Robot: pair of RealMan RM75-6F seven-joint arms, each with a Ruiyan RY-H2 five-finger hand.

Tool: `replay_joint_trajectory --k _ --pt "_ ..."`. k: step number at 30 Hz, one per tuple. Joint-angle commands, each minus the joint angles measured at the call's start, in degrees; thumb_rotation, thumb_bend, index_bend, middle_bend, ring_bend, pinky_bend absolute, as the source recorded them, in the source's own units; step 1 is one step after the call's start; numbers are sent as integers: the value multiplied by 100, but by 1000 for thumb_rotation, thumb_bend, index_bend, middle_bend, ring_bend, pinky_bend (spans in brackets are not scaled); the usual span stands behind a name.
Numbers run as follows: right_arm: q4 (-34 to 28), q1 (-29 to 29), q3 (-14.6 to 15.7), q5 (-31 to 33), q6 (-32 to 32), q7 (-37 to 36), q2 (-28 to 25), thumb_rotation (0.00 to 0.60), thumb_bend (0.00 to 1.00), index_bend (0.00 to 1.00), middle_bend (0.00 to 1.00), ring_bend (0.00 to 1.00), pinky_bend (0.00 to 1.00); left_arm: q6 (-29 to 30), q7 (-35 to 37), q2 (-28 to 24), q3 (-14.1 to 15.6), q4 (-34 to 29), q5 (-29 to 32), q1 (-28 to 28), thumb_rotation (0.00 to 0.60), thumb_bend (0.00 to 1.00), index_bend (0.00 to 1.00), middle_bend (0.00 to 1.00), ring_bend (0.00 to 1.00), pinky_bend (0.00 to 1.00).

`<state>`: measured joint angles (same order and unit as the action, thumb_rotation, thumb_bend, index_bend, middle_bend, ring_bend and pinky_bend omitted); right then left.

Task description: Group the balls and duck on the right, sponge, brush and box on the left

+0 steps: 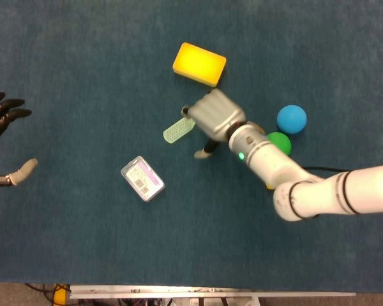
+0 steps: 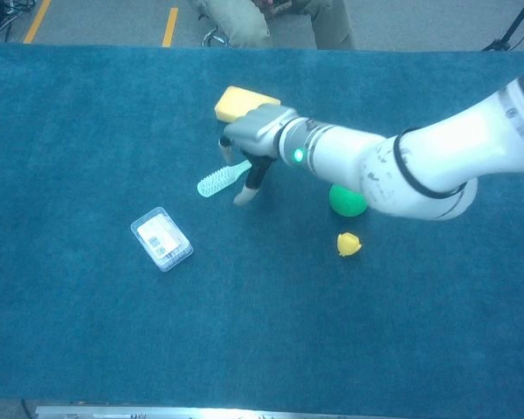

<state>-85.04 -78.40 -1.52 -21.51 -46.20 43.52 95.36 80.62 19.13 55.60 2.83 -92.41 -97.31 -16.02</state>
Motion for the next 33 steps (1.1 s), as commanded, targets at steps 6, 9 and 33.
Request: replay_joint_trajectory --k 6,9,33 --pt "242 276 -75 -125 -255 -195 -248 362 49 265 402 334 307 -16 -23 21 -2 -17 -13 -4 222 246 187 146 54 0" --pt "440 334 -112 -74 -259 -201 -246 362 49 263 344 281 307 -13 -19 22 -1 -16 -3 8 221 246 187 146 54 0" --pt "1864 340 -447 593 241 221 405 382 49 153 206 122 241 36 76 -10 24 55 58 120 221 246 187 145 54 0"
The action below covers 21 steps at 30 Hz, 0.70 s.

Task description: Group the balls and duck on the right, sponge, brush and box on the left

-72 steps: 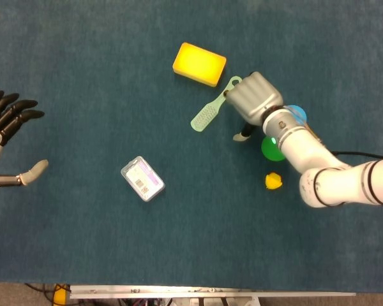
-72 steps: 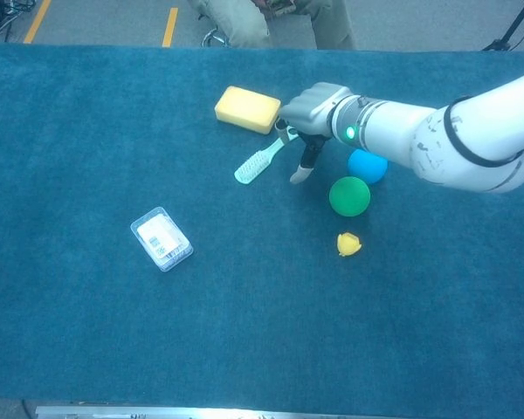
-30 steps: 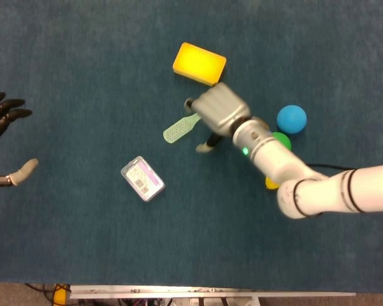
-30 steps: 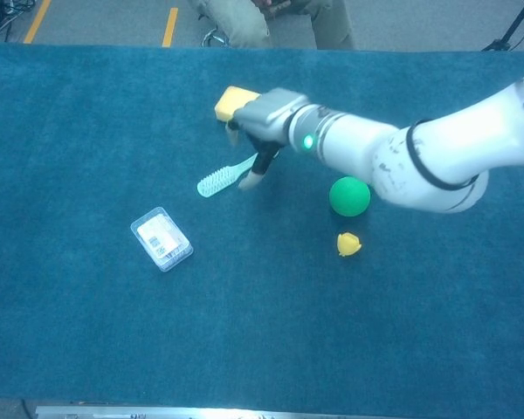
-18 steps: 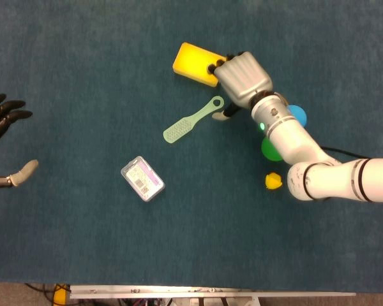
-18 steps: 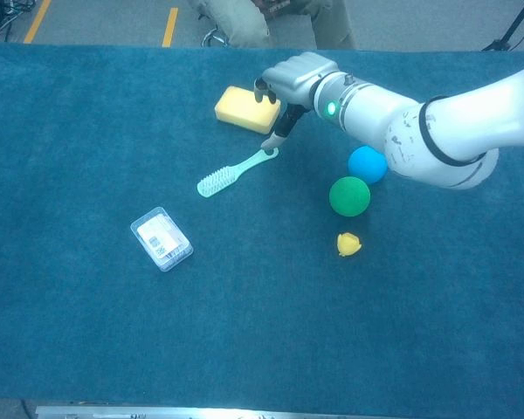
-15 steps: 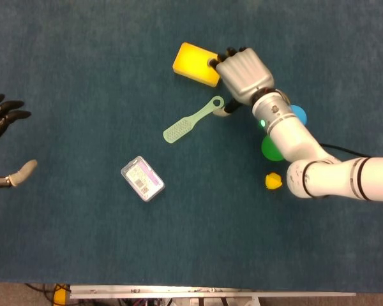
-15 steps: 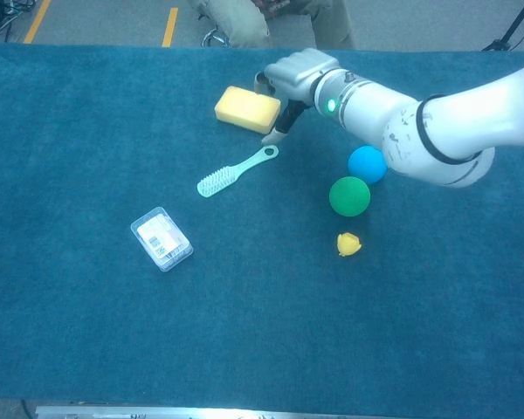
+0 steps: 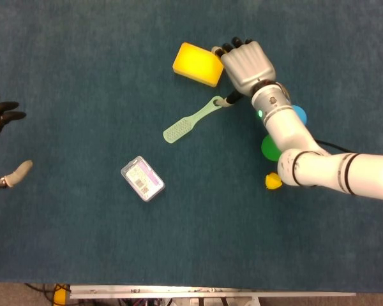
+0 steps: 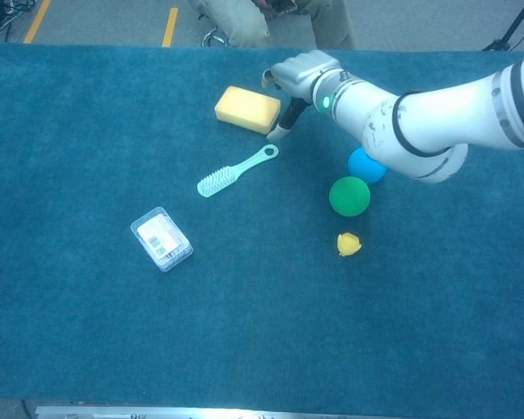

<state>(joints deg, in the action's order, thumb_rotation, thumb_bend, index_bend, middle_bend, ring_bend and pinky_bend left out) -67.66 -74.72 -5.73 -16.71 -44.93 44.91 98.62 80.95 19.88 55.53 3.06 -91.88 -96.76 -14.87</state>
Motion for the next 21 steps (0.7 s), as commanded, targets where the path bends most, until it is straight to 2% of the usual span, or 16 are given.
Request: replay_joint_trajectory --k 1,11,17,21 --pt "161 -34 -32 159 156 104 95 384 49 153 206 122 241 4 2 -5 0 2 7 9 221 246 187 145 54 0" --pt "60 -80 8 264 526 195 79 386 49 147 206 127 241 20 9 -17 -18 -4 20 27 221 246 187 145 54 0" --pt "-542 -54 69 14 742 26 -163 385 49 145 206 127 241 23 9 -11 -42 -8 26 21 221 246 187 145 54 0" --pt "-1349 26 61 -343 963 -285 -550 384 49 141 206 132 241 32 0 -19 -54 -21 18 18 221 246 187 145 54 0"
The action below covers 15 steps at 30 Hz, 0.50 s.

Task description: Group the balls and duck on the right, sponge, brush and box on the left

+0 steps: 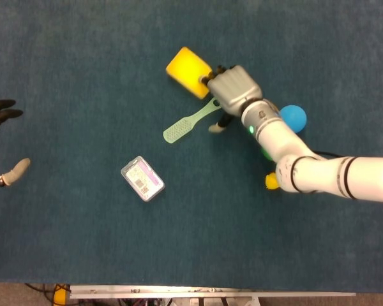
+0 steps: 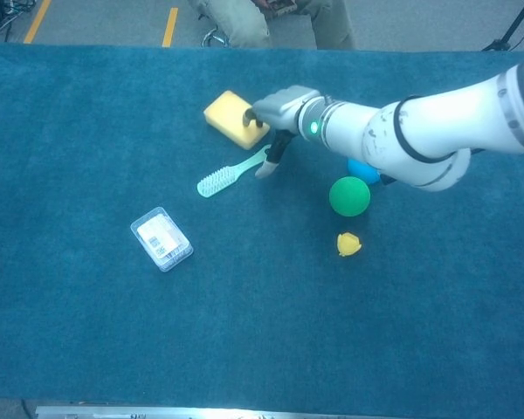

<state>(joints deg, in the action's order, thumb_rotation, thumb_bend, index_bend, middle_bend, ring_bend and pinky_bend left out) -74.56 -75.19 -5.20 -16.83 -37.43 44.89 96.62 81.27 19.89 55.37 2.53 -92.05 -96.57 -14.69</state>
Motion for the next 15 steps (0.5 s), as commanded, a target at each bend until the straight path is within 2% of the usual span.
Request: replay_joint_trajectory --k 1,3,6,15 --pt "-839 104 1 -446 242 -364 -450 383 49 141 206 134 241 6 -1 -5 -4 -8 -4 0 222 246 187 145 54 0" --pt "-1193 194 -10 -745 227 -545 -667 384 48 140 210 139 241 23 -3 -13 -6 -13 -13 7 223 246 187 145 54 0" --pt "-1392 301 -23 -1051 103 -780 -839 385 48 140 215 145 241 4 5 1 -5 -1 -7 4 222 246 187 145 55 0" --pt "-1104 367 52 -1227 -107 -1194 -909 385 49 140 216 148 241 11 1 0 -2 2 -25 11 223 246 187 145 54 0"
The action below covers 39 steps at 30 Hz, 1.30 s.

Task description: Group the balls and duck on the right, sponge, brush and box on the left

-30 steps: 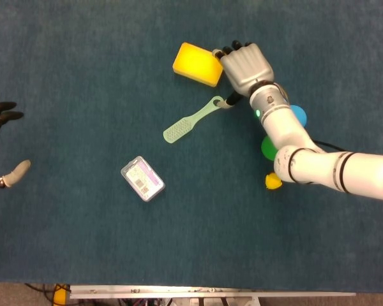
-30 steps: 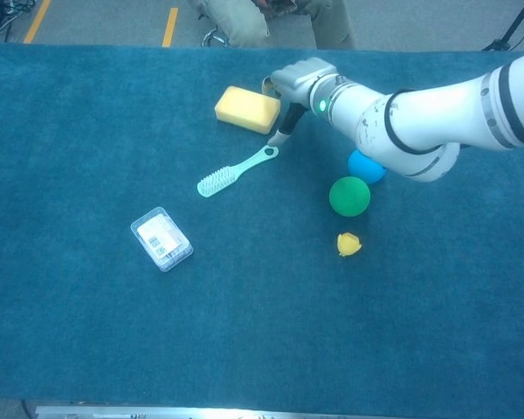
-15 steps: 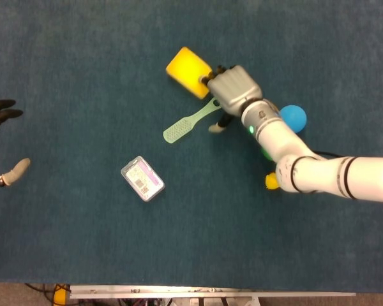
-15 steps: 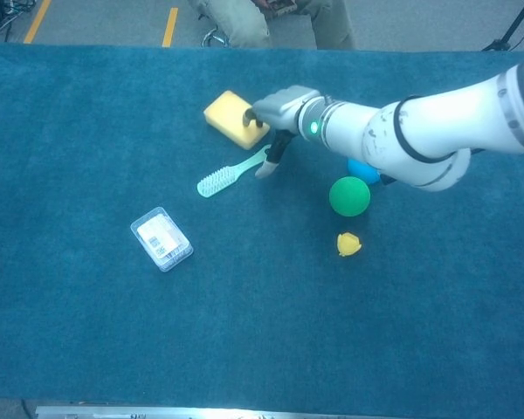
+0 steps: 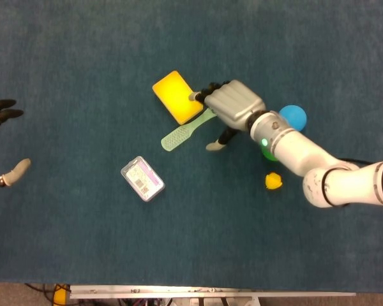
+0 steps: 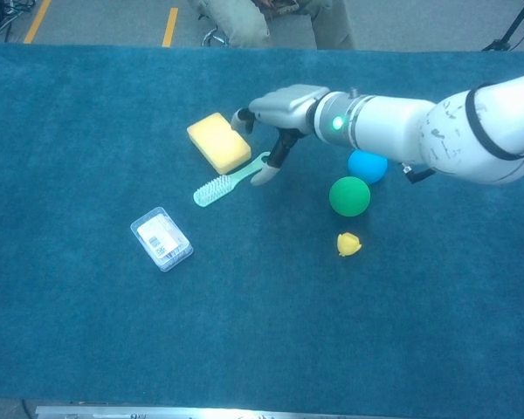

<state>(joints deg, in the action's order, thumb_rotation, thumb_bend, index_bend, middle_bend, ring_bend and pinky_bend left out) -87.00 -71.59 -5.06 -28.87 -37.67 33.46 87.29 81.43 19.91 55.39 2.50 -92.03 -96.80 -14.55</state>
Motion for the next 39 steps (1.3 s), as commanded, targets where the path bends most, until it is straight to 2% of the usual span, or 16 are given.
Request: replay_joint_trajectory --k 1,7,13,17,24,33,39 --pt "214 -2 56 -25 -125 -47 68 385 49 140 216 148 241 -8 0 -1 1 -1 -5 -5 223 246 187 145 54 0" --pt "779 -161 170 244 -318 168 530 385 48 140 216 148 241 -15 -15 6 2 -21 -27 -13 222 246 187 145 54 0" --pt "1310 -436 134 746 -134 357 1043 387 48 140 216 148 241 17 -19 -25 14 -31 -14 24 221 246 187 145 54 0" --pt "1372 -590 83 980 69 377 1186 387 48 140 216 148 241 63 -12 -59 22 -34 7 69 221 246 187 145 54 0" --pt "857 -753 139 1044 341 295 1035 387 48 140 216 148 241 86 14 -68 20 -18 10 93 220 246 187 145 54 0" --pt "-52 -604 -59 210 486 -330 680 387 48 140 216 148 241 101 -41 -84 -5 -68 -15 83 222 246 187 145 54 0" --pt "-415 -462 38 -154 412 -587 244 387 48 140 216 148 241 125 -49 -117 -2 -96 -16 106 221 246 187 145 54 0"
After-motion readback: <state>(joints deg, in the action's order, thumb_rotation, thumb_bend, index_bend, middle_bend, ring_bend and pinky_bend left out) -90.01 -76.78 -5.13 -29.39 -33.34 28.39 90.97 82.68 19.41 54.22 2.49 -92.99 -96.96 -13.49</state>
